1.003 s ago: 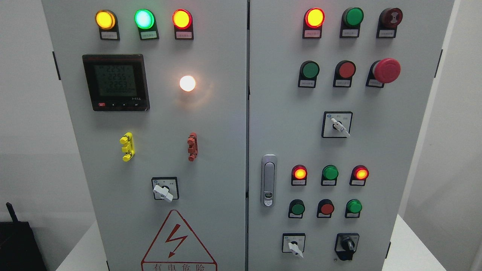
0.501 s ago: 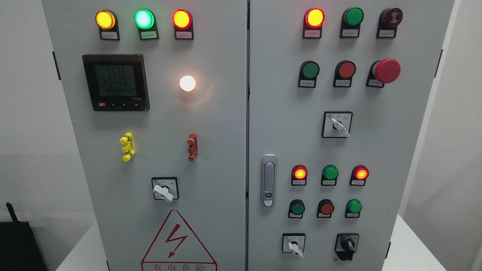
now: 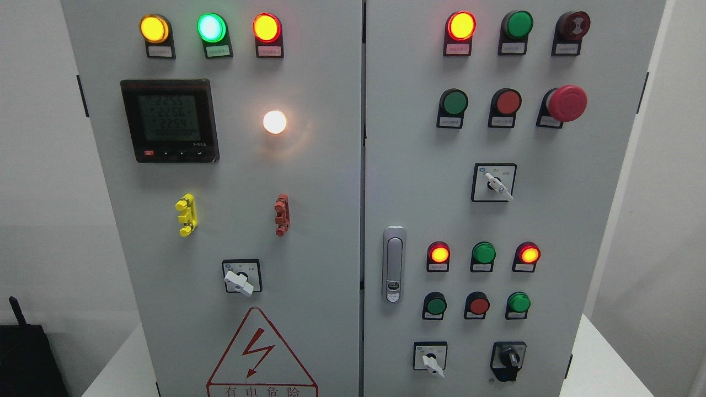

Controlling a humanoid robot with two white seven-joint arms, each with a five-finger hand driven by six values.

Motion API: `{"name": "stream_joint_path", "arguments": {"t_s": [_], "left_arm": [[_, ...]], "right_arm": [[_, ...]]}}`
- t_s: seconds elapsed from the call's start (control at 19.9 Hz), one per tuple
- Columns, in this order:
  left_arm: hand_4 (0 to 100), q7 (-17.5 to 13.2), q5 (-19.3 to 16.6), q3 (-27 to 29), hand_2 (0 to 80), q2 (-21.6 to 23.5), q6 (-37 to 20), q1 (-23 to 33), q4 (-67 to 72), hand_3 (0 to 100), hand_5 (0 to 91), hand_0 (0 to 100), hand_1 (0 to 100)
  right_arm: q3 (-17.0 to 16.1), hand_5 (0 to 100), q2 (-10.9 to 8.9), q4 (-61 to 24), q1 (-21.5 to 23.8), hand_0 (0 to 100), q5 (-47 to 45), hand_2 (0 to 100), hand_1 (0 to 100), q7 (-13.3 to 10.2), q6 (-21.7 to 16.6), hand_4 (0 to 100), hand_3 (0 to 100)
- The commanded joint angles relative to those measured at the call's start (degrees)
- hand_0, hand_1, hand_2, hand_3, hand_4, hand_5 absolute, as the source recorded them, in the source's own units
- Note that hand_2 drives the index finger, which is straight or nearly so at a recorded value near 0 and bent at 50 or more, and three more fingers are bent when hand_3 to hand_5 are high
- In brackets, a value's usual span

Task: Trip black knob to open circuit

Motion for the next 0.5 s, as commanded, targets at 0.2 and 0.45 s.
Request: {"name": "stream_joint_path", "arguments": {"t_s": [0.2, 0.45], "left_arm": [[0, 0.0, 0.1, 0.1, 0.0, -0.1, -0.1, -0.2, 0.0, 0, 0.0, 12, 39], [0, 0.0, 0.1, 0.1, 0.0, -0.1, 0.0, -0.1, 0.0, 0, 0.0, 12, 39]], "right_arm": [[0.2, 75, 0.09, -4.5, 0.0, 72, -0.1, 0, 75, 0.2, -6.0, 78, 86], [0.3, 80, 0.09, -7.3, -0.1, 88, -0.1, 0, 83, 0.2, -10.3, 83, 91]]}}
